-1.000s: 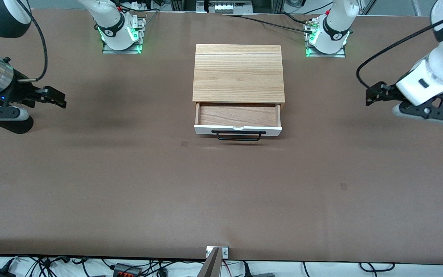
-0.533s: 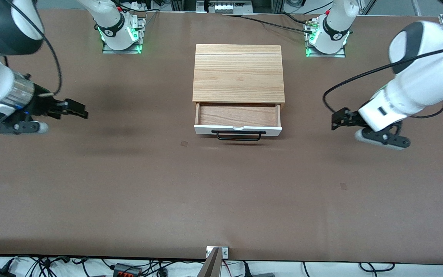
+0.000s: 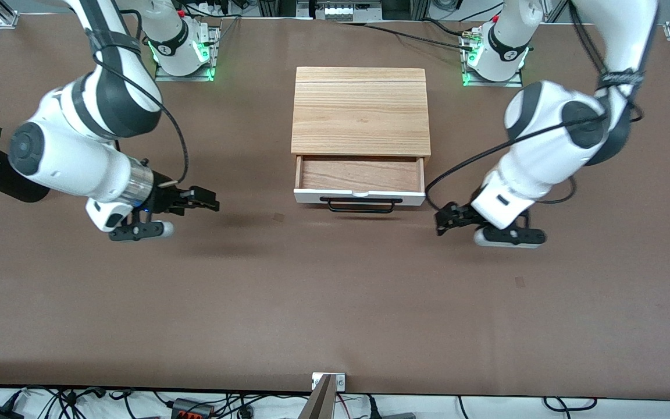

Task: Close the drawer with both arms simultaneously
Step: 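Move the left gripper and the right gripper toward the drawer front, then push the drawer front into the box with both grippers together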

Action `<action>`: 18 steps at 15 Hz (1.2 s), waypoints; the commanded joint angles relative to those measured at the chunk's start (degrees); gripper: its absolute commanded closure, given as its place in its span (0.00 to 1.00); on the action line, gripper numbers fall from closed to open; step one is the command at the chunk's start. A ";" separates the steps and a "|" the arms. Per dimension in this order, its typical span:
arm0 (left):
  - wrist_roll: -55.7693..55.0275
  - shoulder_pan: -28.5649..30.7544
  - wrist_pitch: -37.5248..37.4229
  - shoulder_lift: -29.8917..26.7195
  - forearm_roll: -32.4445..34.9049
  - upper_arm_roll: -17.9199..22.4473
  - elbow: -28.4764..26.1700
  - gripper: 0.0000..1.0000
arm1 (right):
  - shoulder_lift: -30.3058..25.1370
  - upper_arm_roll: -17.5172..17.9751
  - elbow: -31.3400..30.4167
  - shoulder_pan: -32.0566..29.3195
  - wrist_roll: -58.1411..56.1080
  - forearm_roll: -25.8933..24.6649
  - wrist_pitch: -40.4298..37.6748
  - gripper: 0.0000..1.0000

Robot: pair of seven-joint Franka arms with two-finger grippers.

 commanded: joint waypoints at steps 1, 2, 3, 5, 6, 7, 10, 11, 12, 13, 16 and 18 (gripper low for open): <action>-2.85 -0.90 3.52 2.38 -0.65 -1.10 -0.62 0.00 | 5.22 -0.27 5.70 1.91 2.21 4.06 -0.54 0.00; -2.85 -0.90 3.52 2.91 -0.66 -1.71 -0.88 0.00 | 6.54 -0.27 6.67 2.18 2.57 5.30 -0.45 0.00; -2.85 -0.90 3.52 3.61 -0.66 -2.59 -1.32 0.00 | 7.51 -0.27 7.29 2.70 2.57 5.40 -0.45 0.00; -2.94 -0.90 3.52 4.32 -0.83 -3.56 -2.81 0.00 | 9.35 -0.27 7.56 4.63 2.57 5.49 0.86 0.00; -3.20 -0.90 3.52 4.23 -2.40 -4.35 -3.60 0.00 | 10.32 -0.27 7.56 5.68 2.57 5.49 2.52 0.00; -3.73 -0.81 3.52 4.23 -5.37 -5.14 -4.13 0.00 | 11.11 -0.27 7.56 6.91 2.57 5.49 3.84 0.00; -3.64 -0.81 3.00 4.15 -7.86 -6.11 -5.71 0.00 | 12.70 -0.27 7.56 8.59 2.75 7.41 6.40 0.00; -3.30 -0.81 3.00 4.06 -7.86 -6.29 -6.68 0.00 | 12.88 -0.27 7.56 9.55 2.66 9.51 6.49 0.00; -3.29 -0.81 2.91 4.06 -7.86 -6.38 -6.95 0.00 | 12.88 -0.27 7.47 9.82 2.66 10.58 6.58 0.00; -3.29 -0.81 2.91 4.06 -7.95 -6.46 -7.39 0.00 | 13.14 -0.27 7.30 10.09 2.66 10.67 6.49 0.00; -3.29 -0.81 2.29 3.97 -8.04 -7.17 -7.91 0.00 | 13.14 -0.27 6.95 11.31 2.39 11.20 5.79 0.00; -3.29 -0.81 1.25 3.88 -8.04 -7.26 -8.18 0.00 | 13.75 -0.27 6.68 12.02 2.39 12.26 4.39 0.00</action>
